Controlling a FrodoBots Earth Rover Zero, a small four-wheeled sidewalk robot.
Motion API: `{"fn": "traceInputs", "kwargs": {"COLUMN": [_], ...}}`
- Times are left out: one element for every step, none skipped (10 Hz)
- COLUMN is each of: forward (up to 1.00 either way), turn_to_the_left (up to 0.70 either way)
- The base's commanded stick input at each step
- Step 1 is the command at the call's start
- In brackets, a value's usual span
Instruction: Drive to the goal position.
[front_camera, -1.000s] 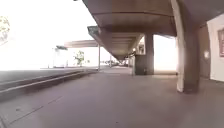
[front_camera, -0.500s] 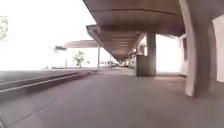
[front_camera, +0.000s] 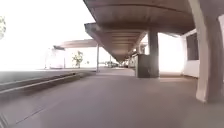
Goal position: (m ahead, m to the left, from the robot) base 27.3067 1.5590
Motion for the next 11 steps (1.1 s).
{"fn": "traceInputs", "kwargs": {"forward": [0.7, 0.7, 0.7, 0.7, 0.7, 0.7, 0.7, 0.7, 0.7, 0.7, 0.7], "turn_to_the_left": [0.0, 0.0, 0.0, 0.0, 0.0, 0.0, 0.0, 0.0, 0.0, 0.0, 0.0]}}
